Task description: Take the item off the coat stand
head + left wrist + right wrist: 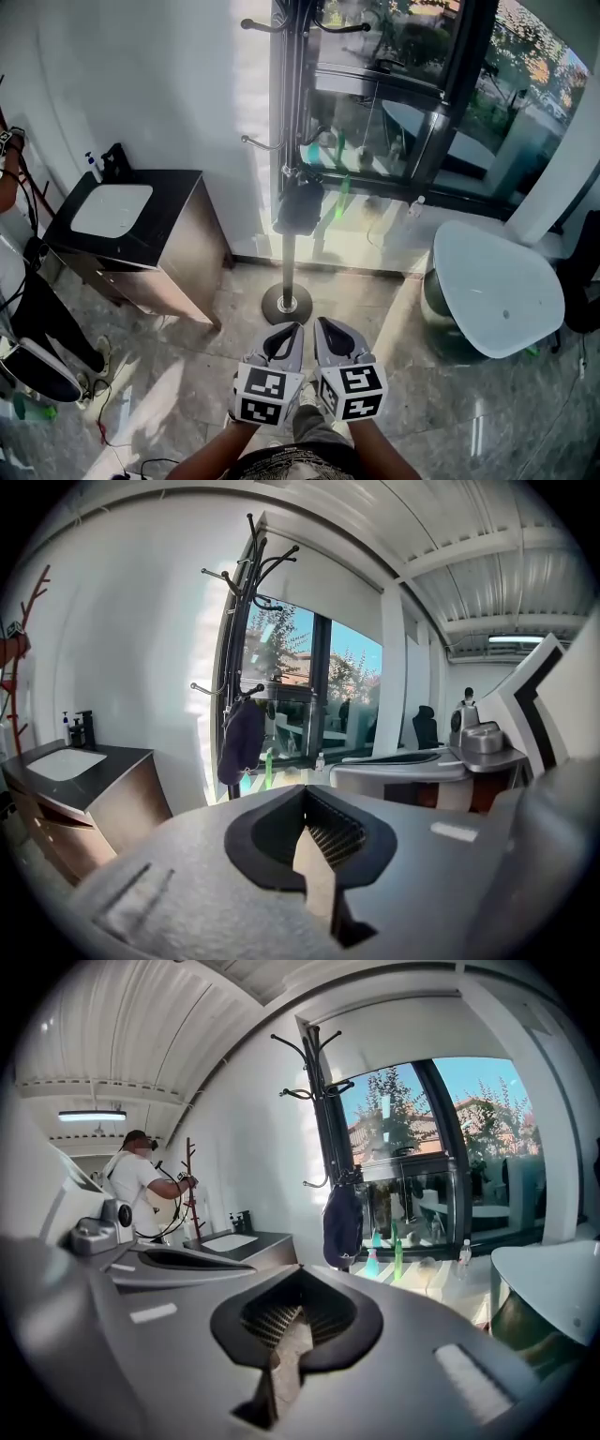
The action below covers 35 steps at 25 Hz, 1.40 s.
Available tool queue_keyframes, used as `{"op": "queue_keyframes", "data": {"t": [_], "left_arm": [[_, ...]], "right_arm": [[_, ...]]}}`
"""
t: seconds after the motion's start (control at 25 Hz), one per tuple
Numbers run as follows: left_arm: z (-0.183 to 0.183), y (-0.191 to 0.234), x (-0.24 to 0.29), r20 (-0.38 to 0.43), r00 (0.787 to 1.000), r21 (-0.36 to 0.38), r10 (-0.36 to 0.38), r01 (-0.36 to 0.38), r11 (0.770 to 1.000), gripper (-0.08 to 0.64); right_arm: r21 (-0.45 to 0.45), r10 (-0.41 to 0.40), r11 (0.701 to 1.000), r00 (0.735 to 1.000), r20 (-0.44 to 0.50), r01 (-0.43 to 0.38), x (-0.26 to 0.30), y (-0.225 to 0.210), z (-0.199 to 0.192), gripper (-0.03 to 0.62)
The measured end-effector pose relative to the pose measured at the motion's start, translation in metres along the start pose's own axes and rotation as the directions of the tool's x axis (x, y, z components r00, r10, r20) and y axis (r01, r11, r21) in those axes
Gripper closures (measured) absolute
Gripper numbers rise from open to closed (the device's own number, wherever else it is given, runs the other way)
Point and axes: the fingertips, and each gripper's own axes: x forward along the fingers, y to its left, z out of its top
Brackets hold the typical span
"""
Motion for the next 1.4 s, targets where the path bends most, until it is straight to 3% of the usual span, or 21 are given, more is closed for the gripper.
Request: {"op": "queue_keyframes", "data": {"t": [0.4,0.92,1.4], "left_arm": [[0.023,0.020,0.065,-0.016,0.998,-0.003,0.057,-0.057,0.998,0.557],[0.043,0.054,0.124,-0.032,0.984,0.002,0.175,-0.175,0.985,0.557],[0.055,0.082,0.142,-0.022,0.971,-0.027,0.237,-0.237,0.971,0.557]], "right_arm": [[0.018,0.072,0.997,0.997,0.002,-0.072,0.060,-0.043,0.017,0.586],[-0.075,0.147,0.987,0.989,0.011,-0.145,0.124,-0.085,0.044,0.586],[-0.149,0.177,0.973,0.984,-0.016,-0.177,0.168,-0.101,0.056,0.518]]}}
